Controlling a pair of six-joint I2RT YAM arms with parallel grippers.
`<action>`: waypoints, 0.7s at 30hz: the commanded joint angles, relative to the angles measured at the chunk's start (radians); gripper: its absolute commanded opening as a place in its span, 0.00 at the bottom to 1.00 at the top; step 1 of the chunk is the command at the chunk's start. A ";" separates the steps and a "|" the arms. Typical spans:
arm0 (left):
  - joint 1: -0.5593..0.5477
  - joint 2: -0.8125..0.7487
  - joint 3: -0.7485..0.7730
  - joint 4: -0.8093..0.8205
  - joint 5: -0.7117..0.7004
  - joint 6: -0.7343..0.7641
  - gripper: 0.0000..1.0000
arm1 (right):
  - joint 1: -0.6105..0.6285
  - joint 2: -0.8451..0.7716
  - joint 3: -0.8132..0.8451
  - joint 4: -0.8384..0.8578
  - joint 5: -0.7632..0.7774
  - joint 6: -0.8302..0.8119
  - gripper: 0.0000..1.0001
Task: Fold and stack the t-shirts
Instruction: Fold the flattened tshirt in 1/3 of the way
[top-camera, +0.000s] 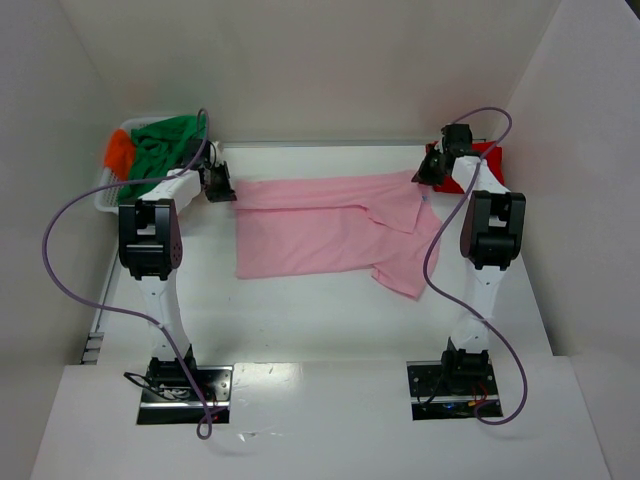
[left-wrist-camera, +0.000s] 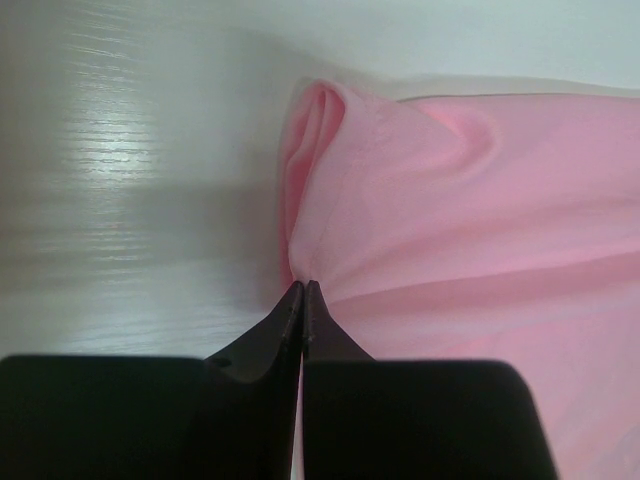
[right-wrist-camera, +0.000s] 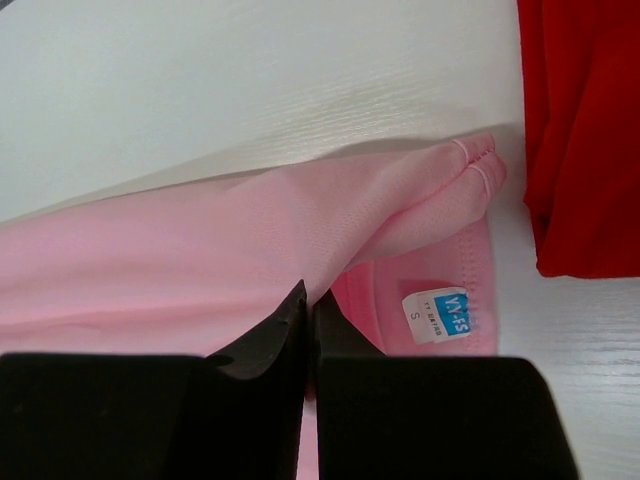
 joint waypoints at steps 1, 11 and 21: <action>-0.003 -0.057 0.034 -0.003 0.049 0.018 0.00 | -0.013 -0.045 0.063 -0.026 -0.019 -0.034 0.07; -0.032 -0.037 0.034 -0.012 0.040 0.028 0.00 | -0.013 -0.036 0.045 -0.048 0.010 -0.043 0.01; -0.032 -0.037 0.023 -0.012 0.005 0.018 0.00 | -0.022 -0.027 0.035 -0.084 0.057 -0.052 0.09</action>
